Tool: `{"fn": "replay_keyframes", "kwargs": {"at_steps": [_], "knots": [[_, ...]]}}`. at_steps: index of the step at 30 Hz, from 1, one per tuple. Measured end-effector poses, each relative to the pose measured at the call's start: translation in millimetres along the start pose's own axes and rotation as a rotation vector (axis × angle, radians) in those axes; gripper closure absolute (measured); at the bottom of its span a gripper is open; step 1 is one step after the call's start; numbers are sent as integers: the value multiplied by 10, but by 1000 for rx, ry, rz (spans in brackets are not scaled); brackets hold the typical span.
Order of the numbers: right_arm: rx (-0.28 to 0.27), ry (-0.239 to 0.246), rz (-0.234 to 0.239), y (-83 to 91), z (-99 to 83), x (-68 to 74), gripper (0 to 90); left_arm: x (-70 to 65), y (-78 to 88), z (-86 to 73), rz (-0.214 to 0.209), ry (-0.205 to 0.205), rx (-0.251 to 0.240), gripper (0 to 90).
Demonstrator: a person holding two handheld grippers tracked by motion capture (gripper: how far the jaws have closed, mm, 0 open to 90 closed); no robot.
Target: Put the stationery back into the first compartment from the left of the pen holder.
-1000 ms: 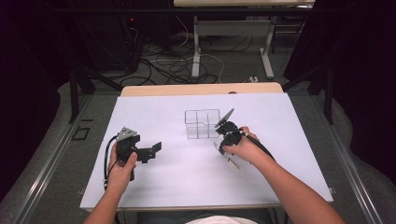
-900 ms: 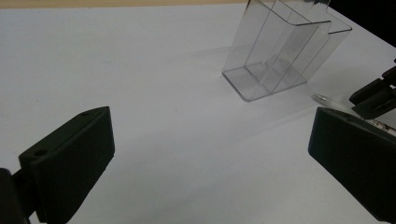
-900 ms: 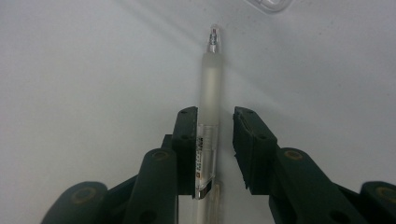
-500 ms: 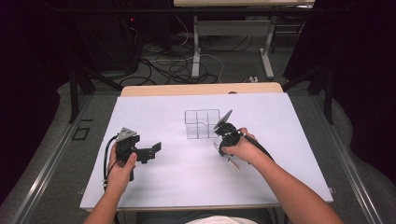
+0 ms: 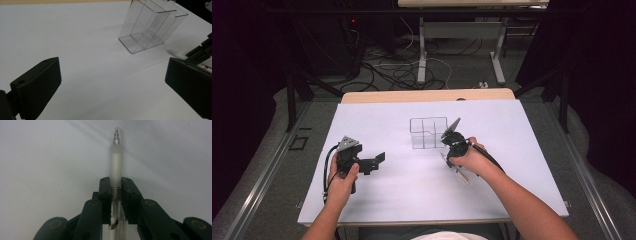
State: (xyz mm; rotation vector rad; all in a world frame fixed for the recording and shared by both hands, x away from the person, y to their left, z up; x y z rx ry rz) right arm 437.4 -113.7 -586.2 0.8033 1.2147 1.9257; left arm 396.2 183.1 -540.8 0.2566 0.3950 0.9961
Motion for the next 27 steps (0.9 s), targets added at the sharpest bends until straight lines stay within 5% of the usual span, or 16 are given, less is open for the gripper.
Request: {"fn": "replay_keyframes", "kwargs": {"at_steps": [14,15,18,27], "knots": [[21,-21,19,12,-7,10,798,-1,-4,-8,1,-2,6,7],[6,-43,50,13,-1,46,799,-2,-5,-10,1,-2,7,7],[-1,-23,29,9,-12,23,799,-1,-7,-14,1,-2,9,7],[-62,-52,91,129,36,83,799,0,-15,-18,2,-2,11,7]]}}
Point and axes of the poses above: each handheld gripper's, and its own axes: y roughly backward along the jaws, z roughly out of its top, x roughly to its left, the point moved 6 cm from there along -y, roughly forward along the jaws, and after that the axes turned 9 degrees about -x, right-handed, at the moved point
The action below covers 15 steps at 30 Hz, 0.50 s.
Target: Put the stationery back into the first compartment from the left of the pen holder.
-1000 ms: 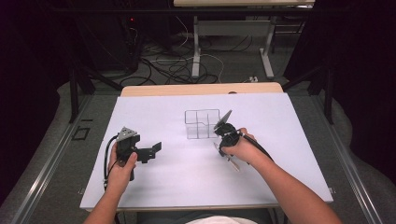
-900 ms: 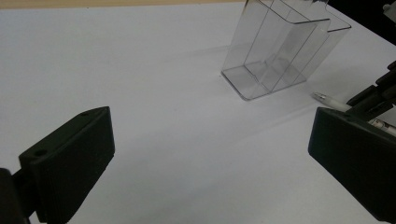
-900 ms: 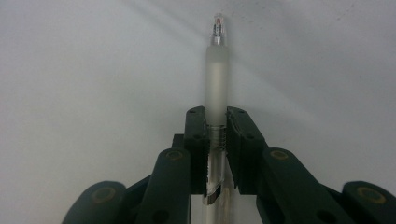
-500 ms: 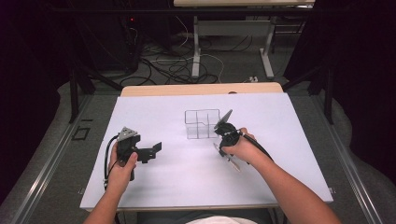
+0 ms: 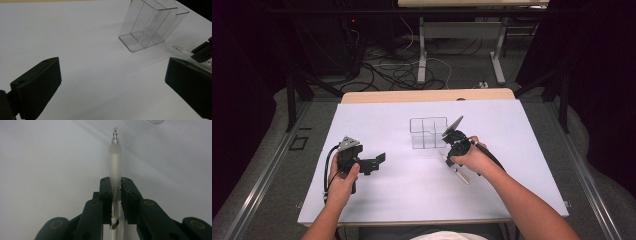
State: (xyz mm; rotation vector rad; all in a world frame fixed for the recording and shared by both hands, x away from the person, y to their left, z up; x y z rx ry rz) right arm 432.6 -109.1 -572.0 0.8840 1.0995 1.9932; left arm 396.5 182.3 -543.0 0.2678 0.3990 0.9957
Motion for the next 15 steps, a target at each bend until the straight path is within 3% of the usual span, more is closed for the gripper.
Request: {"fn": "replay_keyframes", "kwargs": {"at_steps": [1,6,7,9,10,12,13,15], "knots": [[-6,37,-15,19,6,-32,799,0,-2,-1,-1,0,0,7],[-5,46,0,111,40,10,799,2,-1,-2,0,-3,2,7],[-86,49,28,96,72,35,799,3,2,-3,0,-4,5,7],[-105,48,37,98,79,51,799,4,2,-4,1,-4,5,7],[-64,71,43,165,82,63,799,4,1,-4,1,-4,5,7],[-69,77,44,174,90,71,799,4,1,-3,1,-5,5,7],[-125,85,68,170,115,96,799,4,1,-3,2,-5,5,7],[-47,98,53,238,103,100,799,5,2,-3,3,-5,5,7]]}}
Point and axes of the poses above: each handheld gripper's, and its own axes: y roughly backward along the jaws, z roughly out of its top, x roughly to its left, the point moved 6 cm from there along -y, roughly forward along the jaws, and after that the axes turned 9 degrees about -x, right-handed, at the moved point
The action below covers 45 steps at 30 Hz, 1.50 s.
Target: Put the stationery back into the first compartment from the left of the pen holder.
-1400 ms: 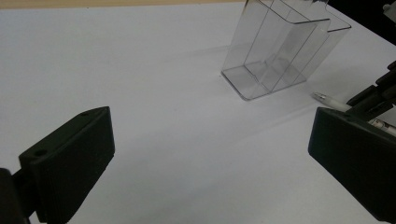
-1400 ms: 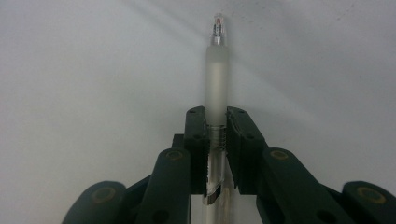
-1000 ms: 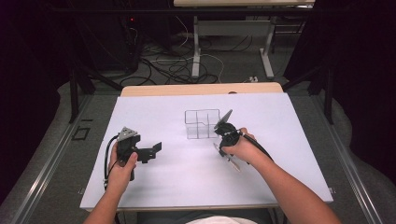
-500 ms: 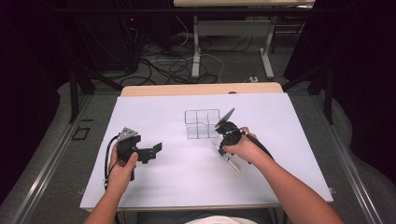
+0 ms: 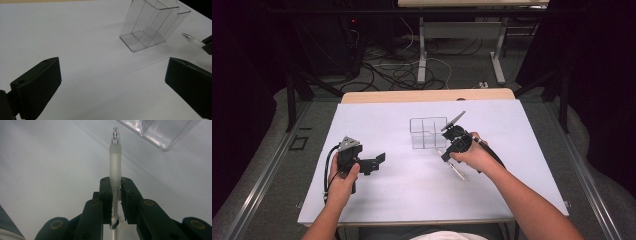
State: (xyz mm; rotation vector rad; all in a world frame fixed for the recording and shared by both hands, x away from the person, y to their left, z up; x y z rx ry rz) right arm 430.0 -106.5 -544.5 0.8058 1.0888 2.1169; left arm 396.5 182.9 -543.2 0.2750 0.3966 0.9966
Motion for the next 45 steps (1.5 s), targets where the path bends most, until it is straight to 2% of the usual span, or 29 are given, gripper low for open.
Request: {"fn": "replay_keyframes", "kwargs": {"at_steps": [1,2,3,4,6,7,9,13,14,15,16,17,21,22,24,25,26,29,33,35,36,37,42,45], "knots": [[-55,2,15,-20,21,14,799,2,3,2,0,-1,0,7],[-60,10,20,-3,30,24,799,2,1,3,3,1,-5,7],[8,38,9,64,23,11,799,2,0,3,5,2,-6,7],[-84,24,25,18,54,35,799,2,0,3,5,2,-6,7],[-61,32,27,76,66,50,799,3,0,3,5,2,-6,7],[-119,48,36,58,97,50,799,3,0,3,5,2,-6,7],[-146,42,51,79,130,85,799,2,-2,1,4,2,-6,7],[-130,71,50,152,159,111,799,1,-3,3,2,-1,-6,7],[-170,86,58,178,200,146,799,3,-3,4,2,-2,-6,7],[-240,67,58,158,232,176,799,5,-1,4,5,0,-6,7],[-186,81,44,206,223,172,799,6,0,4,3,1,-7,7],[-264,109,51,180,264,177,798,7,0,4,3,2,-7,7],[-269,137,36,243,291,199,799,7,1,5,5,2,-8,7],[-307,142,31,241,313,205,798,7,1,6,5,2,-9,7],[-329,154,19,295,344,219,798,7,0,5,4,2,-9,7],[-373,157,20,301,374,225,798,7,0,5,5,2,-8,7],[-372,156,16,320,380,229,798,7,1,5,4,2,-8,7],[-430,163,15,359,433,241,799,7,-1,5,4,3,-8,7],[-448,177,22,401,480,273,798,6,0,5,4,2,-8,7],[-474,187,19,409,514,289,798,5,-1,4,5,2,-7,7],[-471,170,21,418,521,308,798,4,-1,4,5,1,-7,7],[-482,188,18,419,544,304,798,4,-1,4,5,1,-7,7],[-542,207,1,449,654,331,798,8,-1,6,5,1,-9,7],[-560,222,-11,465,724,353,798,9,0,6,5,1,-9,7]]}}
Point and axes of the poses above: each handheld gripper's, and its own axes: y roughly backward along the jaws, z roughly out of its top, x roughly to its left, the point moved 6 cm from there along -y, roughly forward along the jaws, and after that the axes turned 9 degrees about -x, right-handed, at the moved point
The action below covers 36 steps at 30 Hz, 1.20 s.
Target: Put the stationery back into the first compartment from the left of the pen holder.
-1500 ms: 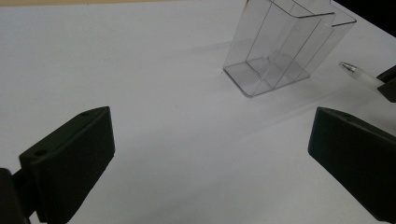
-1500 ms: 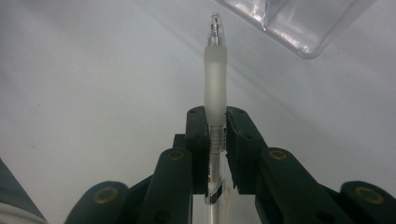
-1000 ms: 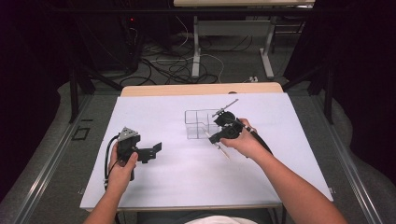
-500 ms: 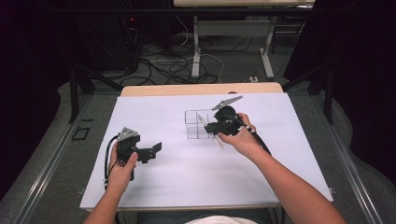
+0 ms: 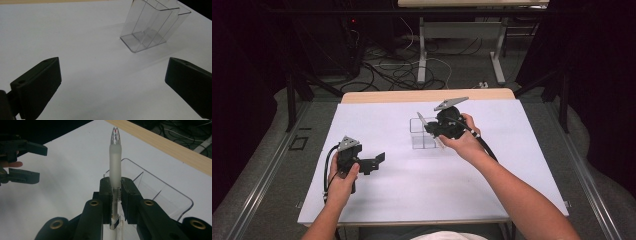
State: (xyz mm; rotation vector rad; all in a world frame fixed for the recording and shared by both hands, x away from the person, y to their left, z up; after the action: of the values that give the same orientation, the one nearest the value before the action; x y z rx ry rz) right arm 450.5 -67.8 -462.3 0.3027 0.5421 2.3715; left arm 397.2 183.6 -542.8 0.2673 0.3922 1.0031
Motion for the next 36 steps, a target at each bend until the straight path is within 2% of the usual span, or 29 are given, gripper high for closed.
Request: {"fn": "replay_keyframes", "kwargs": {"at_steps": [10,17,23,36], "knots": [[-49,58,-37,-116,240,-1,798,-1,1,4,2,0,-4,7],[-97,67,-55,-201,400,37,798,0,7,5,-2,-1,3,7],[-129,56,-66,-289,483,42,798,5,13,10,-1,2,-2,7],[-160,40,-112,-475,499,-19,798,1,18,10,-3,3,-3,7]]}}
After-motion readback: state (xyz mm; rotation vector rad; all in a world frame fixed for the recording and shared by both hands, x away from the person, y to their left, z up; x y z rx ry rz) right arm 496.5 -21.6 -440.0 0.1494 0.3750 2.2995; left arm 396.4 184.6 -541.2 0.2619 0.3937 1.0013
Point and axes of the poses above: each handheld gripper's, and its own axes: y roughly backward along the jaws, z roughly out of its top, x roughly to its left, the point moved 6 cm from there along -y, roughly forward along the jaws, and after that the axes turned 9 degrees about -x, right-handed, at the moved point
